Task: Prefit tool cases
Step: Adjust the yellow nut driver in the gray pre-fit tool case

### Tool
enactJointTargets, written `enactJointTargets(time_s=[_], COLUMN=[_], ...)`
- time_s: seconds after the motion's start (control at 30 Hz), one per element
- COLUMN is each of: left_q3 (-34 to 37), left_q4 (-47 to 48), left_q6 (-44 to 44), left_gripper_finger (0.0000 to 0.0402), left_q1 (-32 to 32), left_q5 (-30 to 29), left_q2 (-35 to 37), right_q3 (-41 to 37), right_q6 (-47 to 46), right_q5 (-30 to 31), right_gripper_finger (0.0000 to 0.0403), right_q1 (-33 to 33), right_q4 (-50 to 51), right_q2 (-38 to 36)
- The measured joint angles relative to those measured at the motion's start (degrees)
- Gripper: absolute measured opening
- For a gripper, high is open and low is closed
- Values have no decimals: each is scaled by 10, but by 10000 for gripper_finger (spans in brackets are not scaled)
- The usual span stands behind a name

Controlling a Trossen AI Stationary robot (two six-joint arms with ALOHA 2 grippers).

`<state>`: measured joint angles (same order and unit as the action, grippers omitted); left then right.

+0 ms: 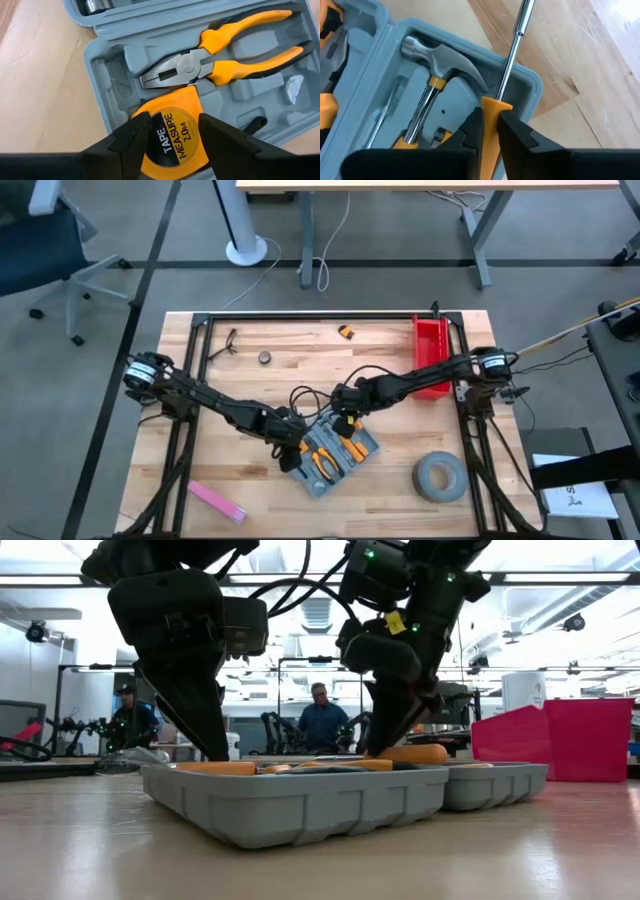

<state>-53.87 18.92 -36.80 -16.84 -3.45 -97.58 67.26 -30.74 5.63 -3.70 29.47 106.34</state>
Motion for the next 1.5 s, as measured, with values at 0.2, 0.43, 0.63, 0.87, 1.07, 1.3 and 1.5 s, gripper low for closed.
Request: enactJointTargets(time_s=[0.2,0.43,0.63,0.87,1.07,1.3,1.5], left_q3=[0,0,0,0,0,0,0], left_q4=[0,3,10,12,17,17,23], left_q6=[0,0,0,-3,-9,-15,-16], left_gripper_finger=[183,186,184,191,191,196,195], left_q1=[0,0,1,2,2,2,2], left_q5=[-1,-1,-7,-17,-22,-23,-23], left_q2=[0,0,0,0,2,4,9], right_q3=[0,0,-1,0,-2,20,59], right_q6=[14,8,-16,-27,-38,-46,-48], right_q5=[-12,-54,-128,-150,-187,-211,-140], right_gripper_finger=[1,3,2,2,2,2,2], right_q1=[0,1,-15,-35,-49,-65,-67], right_q4=[3,4,8,45,86,119,189], right_q2=[0,0,-1,-2,1,2,-19])
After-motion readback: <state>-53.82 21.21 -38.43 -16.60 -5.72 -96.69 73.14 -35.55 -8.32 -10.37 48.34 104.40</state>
